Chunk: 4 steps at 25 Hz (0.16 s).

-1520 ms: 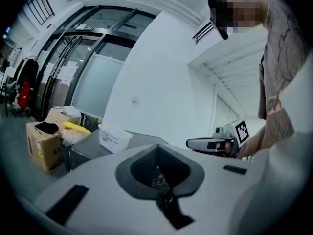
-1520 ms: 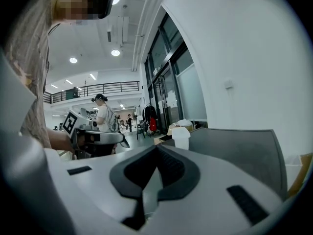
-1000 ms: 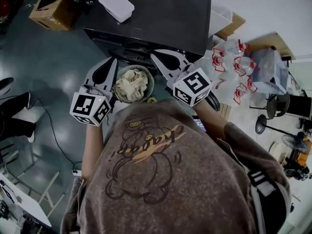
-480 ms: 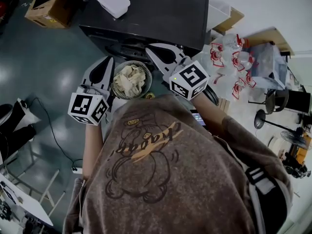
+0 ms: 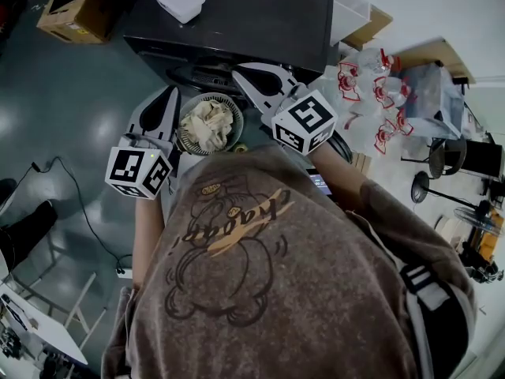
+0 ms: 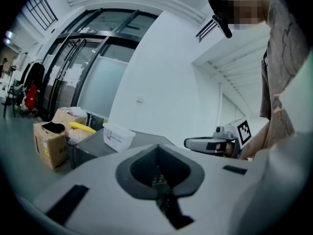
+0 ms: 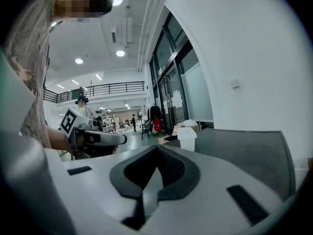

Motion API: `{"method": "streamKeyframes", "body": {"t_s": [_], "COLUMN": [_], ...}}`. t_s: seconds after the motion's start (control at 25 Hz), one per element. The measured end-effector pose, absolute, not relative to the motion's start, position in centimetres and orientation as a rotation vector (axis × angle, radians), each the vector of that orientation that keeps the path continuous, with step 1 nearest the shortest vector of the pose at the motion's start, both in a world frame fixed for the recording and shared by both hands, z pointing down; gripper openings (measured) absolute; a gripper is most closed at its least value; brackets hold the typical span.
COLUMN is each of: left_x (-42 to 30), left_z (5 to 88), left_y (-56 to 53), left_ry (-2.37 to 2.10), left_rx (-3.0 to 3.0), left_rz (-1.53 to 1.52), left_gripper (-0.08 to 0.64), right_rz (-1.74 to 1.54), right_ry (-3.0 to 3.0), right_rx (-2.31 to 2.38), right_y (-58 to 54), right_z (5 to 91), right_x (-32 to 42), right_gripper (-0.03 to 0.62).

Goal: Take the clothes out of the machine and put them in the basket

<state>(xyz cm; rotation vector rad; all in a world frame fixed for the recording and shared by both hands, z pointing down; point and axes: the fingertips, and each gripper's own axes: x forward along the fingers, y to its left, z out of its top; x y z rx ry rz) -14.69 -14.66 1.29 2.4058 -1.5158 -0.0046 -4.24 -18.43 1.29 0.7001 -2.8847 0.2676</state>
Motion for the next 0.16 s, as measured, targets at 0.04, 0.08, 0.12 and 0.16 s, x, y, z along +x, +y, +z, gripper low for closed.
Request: {"method": "streamKeyframes", "body": {"t_s": [0.04,0.08,0.12,0.16], "left_x": [-14.6,-14.53,-14.48,-14.43], "left_z": [1.24,1.21,1.2,1.2], "left_y": [-14.54,-14.41,-14.26,-14.11], "left_ry": [-1.515,-1.514,-1.514,-1.513], "left_rx": [2.408,2.409,2.41,2.411], "left_rz": [-0.004,-0.002,0.0,0.002], "left_gripper": [0.006,0.006,0.006,0.006], "right_rz": [0.263,0.258,0.254,0.25], "right_ry": [-2.886,-2.887,-2.888,-2.89], "right_rx": [0.698,0.696,0.694,0.691], "right_y": [-18.35,-18.27,-18.19,-18.1], "right_z": [1.17,1.05,0.94,0.84], "right_x": [-4.15,-4.06,-3.98,-3.9], "right_gripper": [-0.006,-0.006,-0.006,-0.006]}}
